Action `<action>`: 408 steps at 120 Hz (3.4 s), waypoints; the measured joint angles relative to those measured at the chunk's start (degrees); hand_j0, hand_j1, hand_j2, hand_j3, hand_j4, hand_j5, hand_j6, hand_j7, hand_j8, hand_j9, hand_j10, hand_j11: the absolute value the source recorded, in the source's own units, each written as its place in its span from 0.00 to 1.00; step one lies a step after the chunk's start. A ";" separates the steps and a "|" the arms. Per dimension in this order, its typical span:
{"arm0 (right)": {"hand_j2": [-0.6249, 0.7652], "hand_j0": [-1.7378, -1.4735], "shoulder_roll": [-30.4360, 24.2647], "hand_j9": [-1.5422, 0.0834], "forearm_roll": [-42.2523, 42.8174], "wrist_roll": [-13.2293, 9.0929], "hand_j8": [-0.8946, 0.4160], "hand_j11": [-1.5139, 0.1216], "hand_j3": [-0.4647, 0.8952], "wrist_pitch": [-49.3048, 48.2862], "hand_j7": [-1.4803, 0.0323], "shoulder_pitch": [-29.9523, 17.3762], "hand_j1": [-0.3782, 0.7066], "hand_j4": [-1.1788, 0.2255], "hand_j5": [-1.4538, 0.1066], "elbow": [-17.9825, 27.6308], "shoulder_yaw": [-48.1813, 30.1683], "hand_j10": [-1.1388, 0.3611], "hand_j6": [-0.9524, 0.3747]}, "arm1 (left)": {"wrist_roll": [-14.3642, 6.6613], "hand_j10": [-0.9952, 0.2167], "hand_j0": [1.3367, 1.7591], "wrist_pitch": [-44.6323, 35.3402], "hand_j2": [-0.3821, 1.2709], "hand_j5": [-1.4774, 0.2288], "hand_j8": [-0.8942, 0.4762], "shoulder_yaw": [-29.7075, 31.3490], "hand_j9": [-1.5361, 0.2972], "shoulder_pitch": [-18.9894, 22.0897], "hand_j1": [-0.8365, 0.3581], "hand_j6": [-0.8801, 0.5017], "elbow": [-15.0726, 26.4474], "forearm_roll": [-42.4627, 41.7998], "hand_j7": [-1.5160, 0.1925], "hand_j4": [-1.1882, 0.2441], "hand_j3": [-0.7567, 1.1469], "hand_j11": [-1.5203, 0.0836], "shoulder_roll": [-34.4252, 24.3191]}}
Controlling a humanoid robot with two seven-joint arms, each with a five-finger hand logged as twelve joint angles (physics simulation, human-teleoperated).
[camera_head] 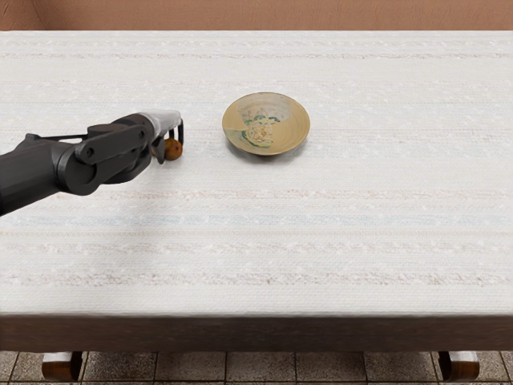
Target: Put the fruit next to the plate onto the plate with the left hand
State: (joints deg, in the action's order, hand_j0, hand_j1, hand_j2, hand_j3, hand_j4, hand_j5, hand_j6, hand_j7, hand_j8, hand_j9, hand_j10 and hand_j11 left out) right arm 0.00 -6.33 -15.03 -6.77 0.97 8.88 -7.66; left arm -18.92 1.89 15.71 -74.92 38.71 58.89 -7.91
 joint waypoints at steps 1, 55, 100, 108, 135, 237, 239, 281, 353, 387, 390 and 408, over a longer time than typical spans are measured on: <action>0.44 0.30 0.00 0.92 0.00 0.00 0.66 0.90 0.34 0.00 0.95 0.00 0.06 0.82 0.90 0.00 0.00 0.74 0.69 | 0.00 0.22 0.75 0.02 0.40 0.29 0.27 0.00 0.31 -0.02 0.40 0.30 0.02 -0.03 0.32 0.46 0.40 0.35 0.00; 0.44 0.30 0.00 0.92 -0.01 0.00 0.66 0.90 0.34 0.00 0.95 0.16 0.06 0.82 0.90 0.00 -0.06 0.74 0.69 | 0.05 0.21 0.75 4.68 0.47 0.27 0.26 -0.21 0.30 -4.79 0.39 0.29 1.03 -4.43 0.31 0.46 0.40 0.33 -0.53; 0.44 0.30 0.00 0.92 0.00 0.00 0.66 0.90 0.34 0.00 0.95 0.18 0.06 0.82 0.90 0.00 -0.06 0.74 0.69 | 0.05 0.20 0.75 9.15 0.52 0.26 0.25 -0.44 0.29 -10.16 0.38 0.29 1.04 -10.75 0.30 0.45 0.40 0.32 -0.12; 0.44 0.30 0.00 0.92 -0.01 0.01 0.66 0.90 0.34 0.00 0.95 0.18 0.06 0.82 0.90 0.00 -0.07 0.74 0.69 | 0.05 0.20 0.75 9.39 0.53 0.26 0.25 -0.46 0.29 -10.72 0.37 0.29 1.00 -11.42 0.30 0.45 0.40 0.32 0.04; 0.44 0.30 0.00 0.92 -0.04 0.08 0.66 0.90 0.34 0.00 0.95 -0.03 0.06 0.82 0.90 0.00 -0.07 0.74 0.69 | -0.16 0.20 0.76 9.61 0.55 0.27 0.22 -0.45 0.29 -12.96 0.37 0.27 0.91 -13.13 0.30 0.43 0.40 0.32 1.27; 0.44 0.30 0.00 0.92 0.00 0.09 0.66 0.90 0.34 0.00 0.95 -0.03 0.06 0.82 0.90 0.00 0.02 0.74 0.69 | -0.26 0.19 0.75 9.60 0.62 0.27 0.13 -0.32 0.29 -16.35 0.37 0.23 -9.66 -14.61 0.30 0.38 0.40 0.32 7.91; 0.44 0.30 0.00 0.92 0.00 0.09 0.66 0.90 0.34 0.00 0.95 -0.03 0.06 0.82 0.90 0.00 0.02 0.74 0.69 | -0.26 0.19 0.75 9.60 0.62 0.26 0.13 -0.33 0.29 -16.38 0.37 0.23 -9.68 -14.61 0.30 0.38 0.40 0.32 7.91; 0.44 0.30 0.00 0.92 -0.01 0.09 0.66 0.90 0.34 0.00 0.95 0.00 0.06 0.82 0.90 0.00 0.02 0.74 0.69 | -0.16 0.18 0.75 9.53 0.62 0.26 0.11 -0.39 0.28 -16.40 0.37 0.23 -9.62 -16.81 0.29 0.38 0.40 0.31 7.91; 0.44 0.30 0.00 0.92 -0.03 0.17 0.66 0.90 0.34 0.00 0.95 0.08 0.06 0.82 0.90 0.00 0.01 0.74 0.69 | 0.15 0.17 0.75 9.55 0.65 0.24 0.12 -1.05 0.26 -16.48 0.35 0.25 -7.37 -21.72 0.27 0.40 0.40 0.29 7.91; 0.44 0.30 0.00 0.92 -0.02 0.18 0.66 0.90 0.34 0.00 0.95 0.09 0.06 0.82 0.90 0.00 0.02 0.74 0.69 | 0.29 0.16 0.75 9.59 0.66 0.23 0.13 -1.28 0.25 -16.66 0.34 0.26 -6.21 -23.57 0.26 0.41 0.40 0.28 7.91; 0.44 0.30 0.00 0.92 -0.02 0.18 0.66 0.90 0.34 0.00 0.95 0.09 0.06 0.82 0.90 0.00 0.02 0.74 0.69 | 0.29 0.16 0.75 9.59 0.66 0.23 0.13 -1.29 0.25 -16.66 0.34 0.26 -6.22 -23.59 0.26 0.41 0.40 0.28 7.91; 0.44 0.30 0.00 0.92 -0.02 0.18 0.66 0.90 0.34 0.00 0.95 0.09 0.06 0.82 0.90 0.00 0.01 0.74 0.69 | 0.29 0.16 0.75 9.51 0.66 0.23 0.11 -1.24 0.25 -16.66 0.34 0.26 -6.52 -23.50 0.26 0.40 0.40 0.28 7.91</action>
State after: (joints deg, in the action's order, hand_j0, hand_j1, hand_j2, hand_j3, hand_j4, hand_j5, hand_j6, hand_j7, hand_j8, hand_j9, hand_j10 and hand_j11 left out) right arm 0.00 -6.35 -14.85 -6.77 1.05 8.88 -7.65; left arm -18.63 11.40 14.47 -91.58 32.19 35.39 0.00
